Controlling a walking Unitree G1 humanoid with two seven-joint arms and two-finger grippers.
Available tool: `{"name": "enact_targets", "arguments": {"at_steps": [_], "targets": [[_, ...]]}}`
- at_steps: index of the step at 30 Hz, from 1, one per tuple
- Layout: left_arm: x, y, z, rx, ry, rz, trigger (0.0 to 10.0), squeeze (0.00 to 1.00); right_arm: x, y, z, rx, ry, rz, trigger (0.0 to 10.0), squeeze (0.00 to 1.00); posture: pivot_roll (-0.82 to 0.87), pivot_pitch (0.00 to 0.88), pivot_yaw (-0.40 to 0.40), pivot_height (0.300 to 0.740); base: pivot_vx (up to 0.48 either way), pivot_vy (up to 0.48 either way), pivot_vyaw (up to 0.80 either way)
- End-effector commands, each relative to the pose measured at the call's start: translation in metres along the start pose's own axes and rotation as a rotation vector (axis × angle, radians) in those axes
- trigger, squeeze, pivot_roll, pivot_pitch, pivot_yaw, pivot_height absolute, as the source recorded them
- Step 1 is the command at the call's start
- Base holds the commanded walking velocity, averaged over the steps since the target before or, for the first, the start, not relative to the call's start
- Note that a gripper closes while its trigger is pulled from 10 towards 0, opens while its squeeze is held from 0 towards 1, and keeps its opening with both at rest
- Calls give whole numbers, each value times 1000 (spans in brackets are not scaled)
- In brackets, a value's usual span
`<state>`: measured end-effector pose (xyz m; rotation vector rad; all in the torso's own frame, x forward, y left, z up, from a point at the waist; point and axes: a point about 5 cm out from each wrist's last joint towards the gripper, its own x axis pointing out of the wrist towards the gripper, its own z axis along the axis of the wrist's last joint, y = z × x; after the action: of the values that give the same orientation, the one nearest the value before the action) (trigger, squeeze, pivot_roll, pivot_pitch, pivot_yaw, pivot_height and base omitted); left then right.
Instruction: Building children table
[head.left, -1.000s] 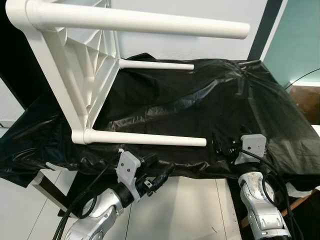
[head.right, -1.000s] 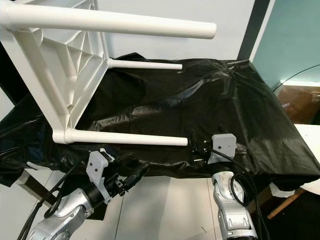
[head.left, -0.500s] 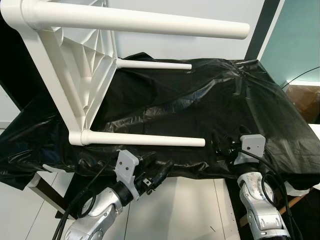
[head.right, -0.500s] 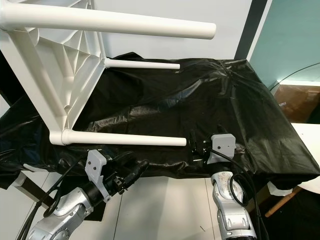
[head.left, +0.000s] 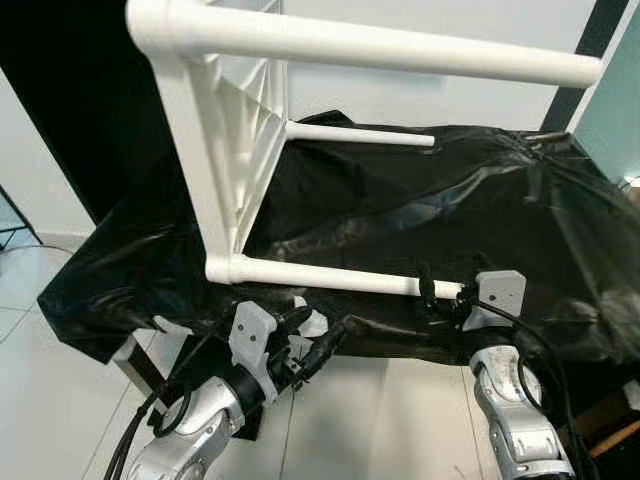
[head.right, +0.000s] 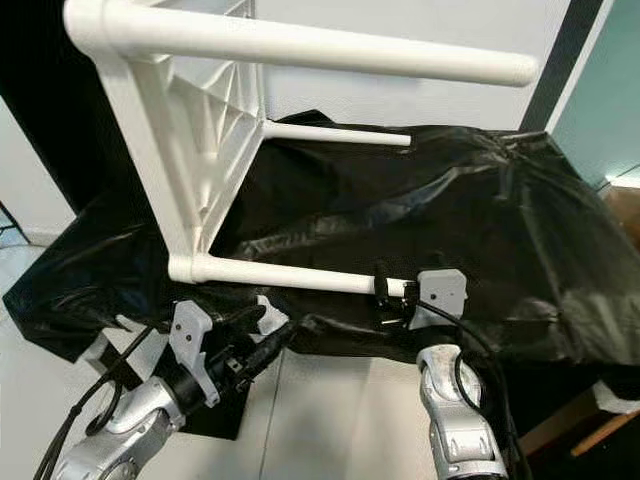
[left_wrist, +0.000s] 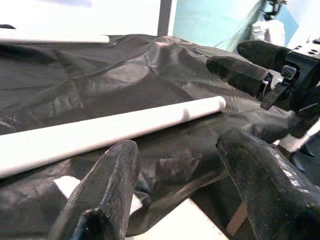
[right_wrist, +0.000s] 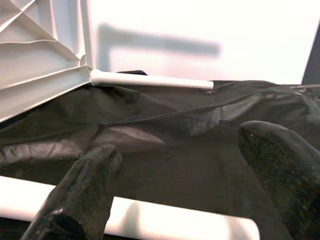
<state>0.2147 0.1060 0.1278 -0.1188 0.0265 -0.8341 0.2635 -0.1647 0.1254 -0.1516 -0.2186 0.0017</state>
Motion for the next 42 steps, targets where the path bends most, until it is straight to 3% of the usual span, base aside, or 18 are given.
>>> {"name": "enact_targets", "arguments": {"at_steps": [1, 27, 42], "targets": [[1, -2, 0, -4, 9, -29, 10000, 0, -1, -4, 0, -6, 2, -13, 10000, 0, 7, 0, -12, 740, 0, 352, 0], [2, -3, 2, -10, -8, -30, 10000, 0, 1, -5, 2, -8, -4, -15, 10000, 0, 6, 0, -13, 740, 0, 10, 0], [2, -2, 2, -11, -4, -30, 10000, 0, 1, -4, 1, -7, -4, -19, 10000, 0, 6, 0, -9, 740, 0, 343, 0]]}}
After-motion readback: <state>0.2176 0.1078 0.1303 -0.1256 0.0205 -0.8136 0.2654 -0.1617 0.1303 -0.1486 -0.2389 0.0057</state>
